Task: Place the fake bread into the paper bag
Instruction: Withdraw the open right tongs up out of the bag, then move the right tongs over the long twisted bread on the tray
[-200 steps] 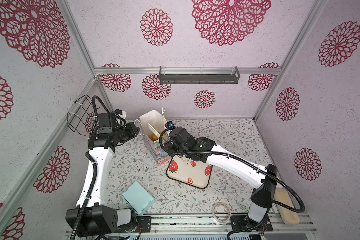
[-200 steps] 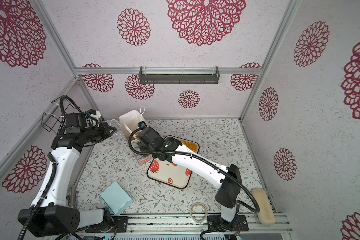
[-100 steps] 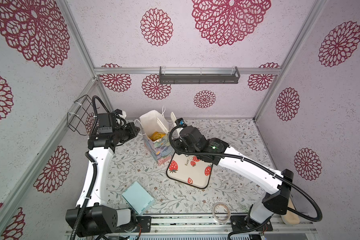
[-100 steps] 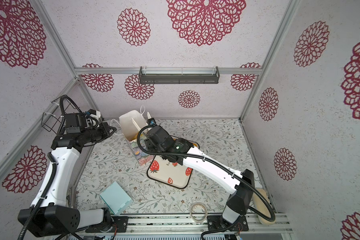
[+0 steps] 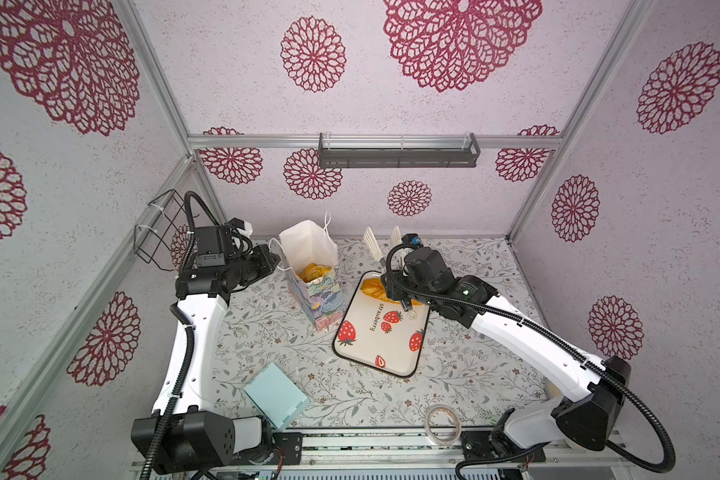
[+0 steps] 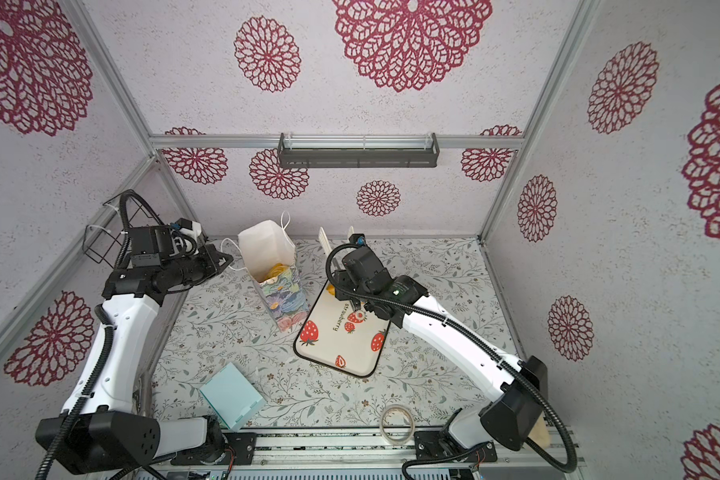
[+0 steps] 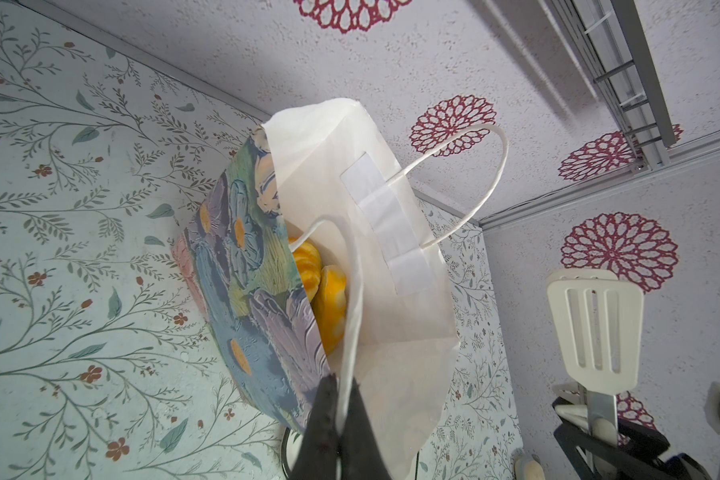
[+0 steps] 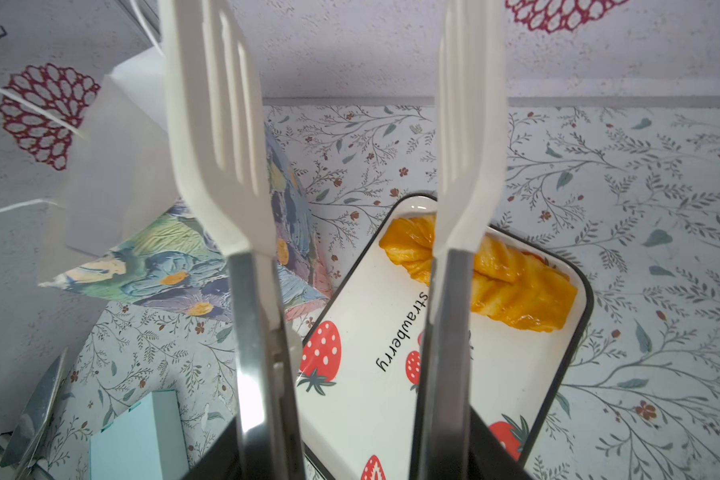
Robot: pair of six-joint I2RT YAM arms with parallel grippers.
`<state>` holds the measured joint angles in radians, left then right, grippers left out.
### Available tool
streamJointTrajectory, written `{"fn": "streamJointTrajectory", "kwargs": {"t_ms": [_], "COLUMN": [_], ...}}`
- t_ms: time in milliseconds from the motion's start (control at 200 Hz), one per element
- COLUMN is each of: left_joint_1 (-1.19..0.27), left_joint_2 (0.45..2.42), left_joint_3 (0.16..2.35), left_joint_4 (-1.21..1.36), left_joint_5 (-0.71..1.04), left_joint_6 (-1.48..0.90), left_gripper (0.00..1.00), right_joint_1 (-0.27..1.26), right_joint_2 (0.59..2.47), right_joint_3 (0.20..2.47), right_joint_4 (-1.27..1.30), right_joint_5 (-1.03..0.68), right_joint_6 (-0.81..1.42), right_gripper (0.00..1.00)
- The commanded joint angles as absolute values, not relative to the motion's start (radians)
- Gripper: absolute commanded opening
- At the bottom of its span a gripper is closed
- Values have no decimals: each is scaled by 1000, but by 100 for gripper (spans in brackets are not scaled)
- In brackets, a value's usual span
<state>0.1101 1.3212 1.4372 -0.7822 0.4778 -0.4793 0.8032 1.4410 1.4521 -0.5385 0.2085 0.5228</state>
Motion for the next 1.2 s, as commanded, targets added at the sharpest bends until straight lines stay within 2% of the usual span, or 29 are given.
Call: {"fn": "streamJointTrajectory", "kwargs": {"t_ms": [0,345,660,1196], "left_joint_1": [109,109,108,109], "left_joint_2": [1307,1305,1296,1290], "left_joint_3": [1439,1434,1432,1420], "left_joint_4": [-774,-771,-770,-762], "left_joint_5": [477,479,482,479], "left_joint_6": [-474,-476,-477,-478], "left_gripper": [0,0,0,0], "right_joint_1": [773,680,627,538], "right_joint_2": [1371,1315,1288,1246], "right_joint_3": [1434,1248,1071,873], "right_joint_4": [-531,-516,-368,-207], "right_joint_5": [174,35,-218,-395], "right_joint_6": [568,709,912,1086], "right_gripper": [56,56,55,55]}}
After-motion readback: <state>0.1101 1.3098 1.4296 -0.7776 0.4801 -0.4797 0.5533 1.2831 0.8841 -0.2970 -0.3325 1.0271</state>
